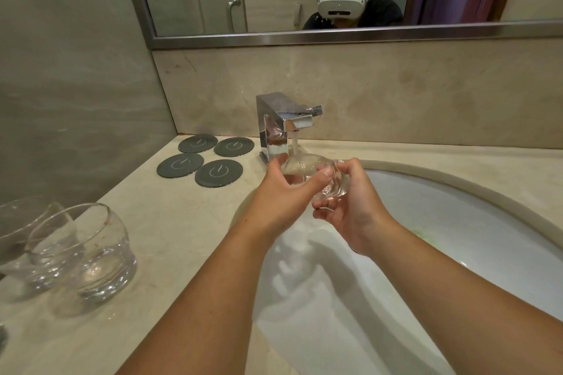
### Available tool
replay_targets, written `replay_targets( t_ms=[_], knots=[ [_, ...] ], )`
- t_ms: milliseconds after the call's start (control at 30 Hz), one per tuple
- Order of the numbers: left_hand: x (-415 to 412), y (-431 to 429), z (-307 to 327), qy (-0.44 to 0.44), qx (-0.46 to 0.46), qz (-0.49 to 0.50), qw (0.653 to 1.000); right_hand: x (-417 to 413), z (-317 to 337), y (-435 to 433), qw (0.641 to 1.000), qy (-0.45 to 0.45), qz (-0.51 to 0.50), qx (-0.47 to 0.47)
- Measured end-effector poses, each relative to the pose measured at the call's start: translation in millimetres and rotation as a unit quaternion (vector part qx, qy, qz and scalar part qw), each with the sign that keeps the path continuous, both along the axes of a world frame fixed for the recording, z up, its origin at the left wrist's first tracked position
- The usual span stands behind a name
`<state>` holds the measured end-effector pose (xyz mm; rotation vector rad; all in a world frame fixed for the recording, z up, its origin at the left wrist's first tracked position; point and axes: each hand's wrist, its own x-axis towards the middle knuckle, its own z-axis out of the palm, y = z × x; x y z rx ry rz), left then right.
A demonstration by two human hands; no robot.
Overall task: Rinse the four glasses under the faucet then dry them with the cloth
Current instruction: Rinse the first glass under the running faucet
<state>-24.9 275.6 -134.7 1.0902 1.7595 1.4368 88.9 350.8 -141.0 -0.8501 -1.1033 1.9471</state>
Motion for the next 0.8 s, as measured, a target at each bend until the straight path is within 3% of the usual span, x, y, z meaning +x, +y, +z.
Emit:
replay_targets(
  t_ms=[333,533,800],
  knots=[
    [-0.7,0.1,4.8,0.017,0.024,-0.007,1.0,2.1,-1.8,2.8,0.998,-0.021,0.047,-0.024],
    [0.2,1.2,0.6,-0.001,0.008,-0.034,0.999,-0.3,0.4,4.9,0.998,0.044,0.004,-0.035],
    [-0.8,-0.5,0.2,0.009,0.004,0.005,1.0,-2.5,-2.2,7.9,0.998,0.047,-0.04,0.017]
  ],
)
